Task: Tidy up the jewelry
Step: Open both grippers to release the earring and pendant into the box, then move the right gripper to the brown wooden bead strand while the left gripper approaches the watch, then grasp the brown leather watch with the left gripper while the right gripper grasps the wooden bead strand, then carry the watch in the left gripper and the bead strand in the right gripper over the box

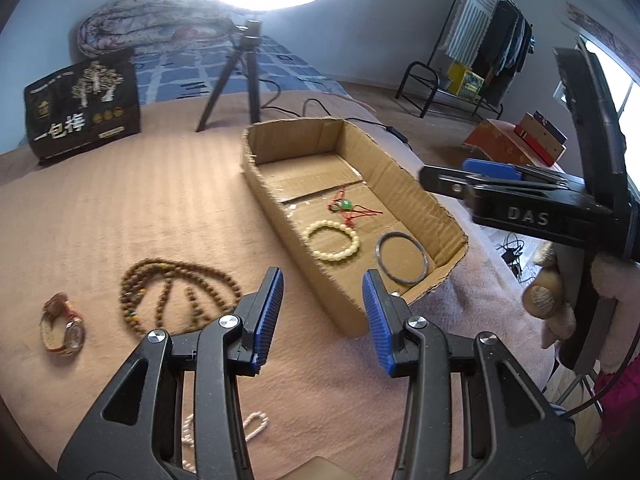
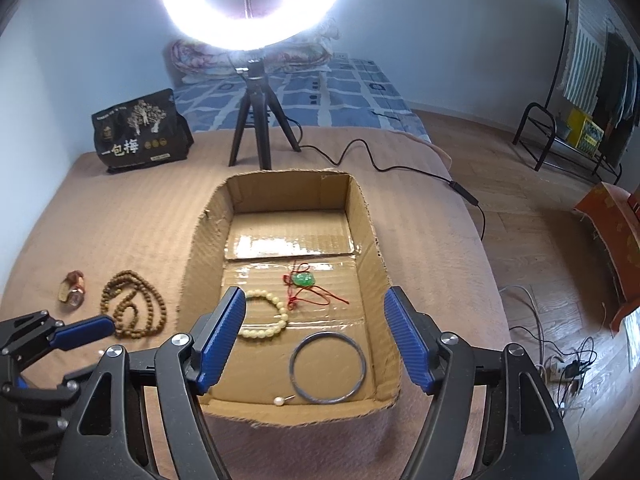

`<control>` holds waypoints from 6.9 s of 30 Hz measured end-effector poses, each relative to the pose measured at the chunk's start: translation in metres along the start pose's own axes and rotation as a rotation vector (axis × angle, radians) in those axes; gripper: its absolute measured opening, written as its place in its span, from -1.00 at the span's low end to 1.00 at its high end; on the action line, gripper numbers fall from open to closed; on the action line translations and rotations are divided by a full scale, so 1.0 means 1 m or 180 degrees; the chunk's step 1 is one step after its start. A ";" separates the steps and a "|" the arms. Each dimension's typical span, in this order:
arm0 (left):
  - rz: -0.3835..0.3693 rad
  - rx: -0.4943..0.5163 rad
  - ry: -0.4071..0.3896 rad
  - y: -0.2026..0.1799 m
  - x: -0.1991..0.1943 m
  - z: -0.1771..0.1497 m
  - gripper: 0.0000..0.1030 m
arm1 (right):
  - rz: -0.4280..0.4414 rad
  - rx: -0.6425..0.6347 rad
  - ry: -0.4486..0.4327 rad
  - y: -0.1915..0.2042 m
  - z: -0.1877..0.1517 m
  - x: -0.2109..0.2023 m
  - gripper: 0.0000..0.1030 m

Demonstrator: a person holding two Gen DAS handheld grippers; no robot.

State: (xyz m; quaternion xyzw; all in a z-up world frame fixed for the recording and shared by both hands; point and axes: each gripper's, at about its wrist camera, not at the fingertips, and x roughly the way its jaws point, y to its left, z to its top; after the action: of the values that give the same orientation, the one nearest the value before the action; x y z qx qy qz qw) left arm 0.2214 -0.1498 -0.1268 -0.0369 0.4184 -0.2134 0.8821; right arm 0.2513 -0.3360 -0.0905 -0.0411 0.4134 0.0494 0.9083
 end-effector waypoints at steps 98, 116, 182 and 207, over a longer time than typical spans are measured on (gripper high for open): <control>0.0630 -0.0123 0.0351 0.212 0.003 -0.063 -0.41 | 0.0254 -0.0089 0.1445 0.262 0.022 0.203 0.39; 0.0538 -0.0324 0.0307 0.213 -0.002 -0.065 -0.80 | 0.0552 -0.0059 0.1336 0.210 0.006 0.179 -0.77; -0.0061 0.0248 -0.0183 0.022 -0.010 0.028 -0.82 | 0.0733 0.0133 -0.0008 0.001 0.029 -0.050 -0.77; -0.0088 0.0428 0.0001 -0.010 0.091 0.083 -0.82 | 0.0652 0.0282 0.0364 -0.029 -0.005 0.029 -0.77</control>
State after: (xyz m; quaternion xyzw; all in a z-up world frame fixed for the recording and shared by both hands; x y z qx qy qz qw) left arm 0.3315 -0.2051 -0.1363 0.0167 0.4027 -0.2532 0.8795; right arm 0.2704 -0.3634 -0.1144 0.0387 0.4683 0.1211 0.8744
